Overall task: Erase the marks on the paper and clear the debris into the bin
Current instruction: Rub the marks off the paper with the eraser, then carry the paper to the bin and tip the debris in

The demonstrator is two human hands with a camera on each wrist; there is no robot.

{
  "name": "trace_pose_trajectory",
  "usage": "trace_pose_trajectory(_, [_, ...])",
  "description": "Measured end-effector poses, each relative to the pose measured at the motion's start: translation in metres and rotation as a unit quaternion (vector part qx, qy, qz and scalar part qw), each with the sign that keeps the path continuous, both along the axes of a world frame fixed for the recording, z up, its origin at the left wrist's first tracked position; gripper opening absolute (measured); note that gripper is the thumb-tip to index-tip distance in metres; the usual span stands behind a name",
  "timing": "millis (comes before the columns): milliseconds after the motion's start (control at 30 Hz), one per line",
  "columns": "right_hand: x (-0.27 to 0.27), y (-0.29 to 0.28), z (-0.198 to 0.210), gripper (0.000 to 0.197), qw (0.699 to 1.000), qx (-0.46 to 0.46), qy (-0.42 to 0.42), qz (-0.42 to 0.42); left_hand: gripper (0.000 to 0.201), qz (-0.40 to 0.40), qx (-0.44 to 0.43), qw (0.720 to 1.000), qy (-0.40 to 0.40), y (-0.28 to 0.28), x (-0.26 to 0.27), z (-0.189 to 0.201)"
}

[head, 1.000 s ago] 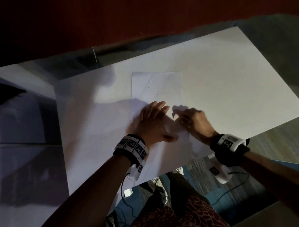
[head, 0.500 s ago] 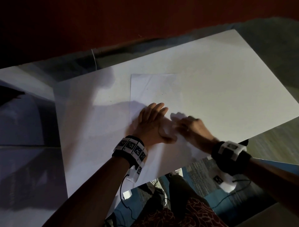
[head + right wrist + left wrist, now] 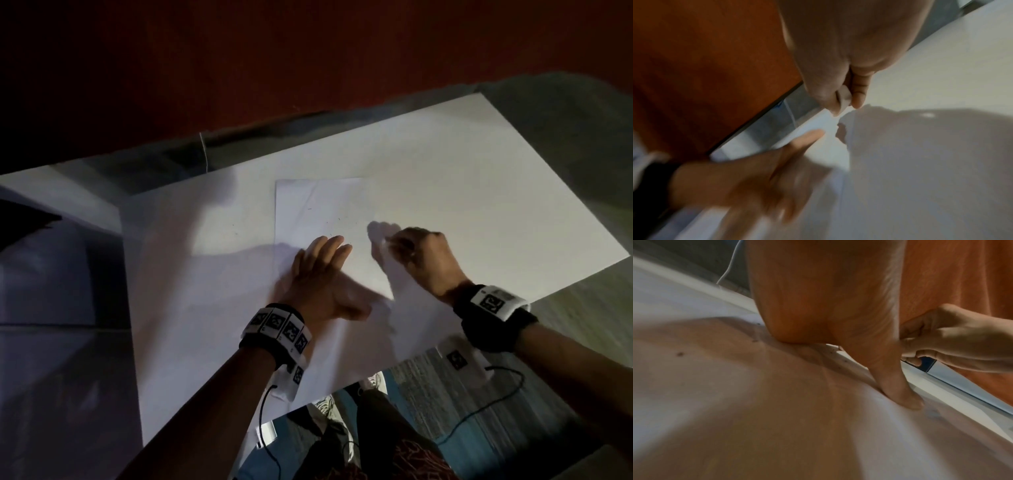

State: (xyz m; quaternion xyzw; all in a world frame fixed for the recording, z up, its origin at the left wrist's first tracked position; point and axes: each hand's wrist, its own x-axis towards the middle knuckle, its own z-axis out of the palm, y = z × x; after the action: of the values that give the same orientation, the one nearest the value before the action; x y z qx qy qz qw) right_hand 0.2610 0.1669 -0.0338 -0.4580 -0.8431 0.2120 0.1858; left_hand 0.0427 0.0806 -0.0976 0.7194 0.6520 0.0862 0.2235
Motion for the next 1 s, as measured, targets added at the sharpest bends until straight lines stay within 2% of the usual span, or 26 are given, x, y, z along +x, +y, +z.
trace_pose_trajectory(100, [0.017,0.036,0.001,0.024,0.997,-0.034,0.001,-0.072,0.119,0.017,0.003,0.997,-0.069,0.003,-0.007,0.011])
trace_pose_trajectory(200, [0.026,0.043,-0.002,0.023,0.995,-0.044,-0.041,-0.079,0.092,0.099,0.027,0.977,-0.185,0.006,-0.024,0.023])
trace_pose_trajectory(267, [0.034,0.038,-0.001,0.019,0.992,-0.009,-0.036,-0.122,0.081,0.148,0.034,0.965,-0.213,0.008,-0.044,0.024])
trace_pose_trajectory(333, [0.038,0.02,-0.001,0.023,0.992,0.016,-0.04,-0.123,0.073,0.184,0.051,0.963,-0.193,0.012,-0.064,0.024])
trace_pose_trajectory(433, [0.024,-0.023,-0.007,0.032,0.994,-0.075,-0.06,-0.048,0.061,0.226,0.042,0.964,-0.136,0.022,-0.083,0.035])
trace_pose_trajectory(500, [0.013,-0.041,-0.012,0.04,0.992,-0.105,-0.071,-0.028,0.056,0.207,0.012,0.975,-0.079,0.023,-0.084,0.04])
trace_pose_trajectory(600, [-0.001,-0.053,-0.019,0.049,0.987,-0.107,-0.083,-0.091,0.055,0.127,-0.013,0.992,0.013,0.014,-0.077,0.04])
trace_pose_trajectory(700, [-0.009,-0.055,-0.027,0.055,0.979,-0.112,-0.121,-0.121,0.053,0.117,-0.004,0.992,0.053,0.002,-0.067,0.038])
trace_pose_trajectory(833, [0.0,-0.03,-0.03,0.054,0.979,-0.08,-0.108,-0.155,0.045,0.094,0.001,0.989,0.112,-0.019,-0.064,0.037])
trace_pose_trajectory(933, [0.01,-0.02,-0.027,0.048,0.977,-0.073,-0.099,-0.172,0.037,0.069,0.022,0.991,0.116,-0.037,-0.059,0.04])
trace_pose_trajectory(1000, [0.019,-0.026,-0.028,0.044,0.977,-0.079,-0.087,-0.178,0.037,0.075,0.011,0.994,0.076,-0.039,-0.059,0.047])
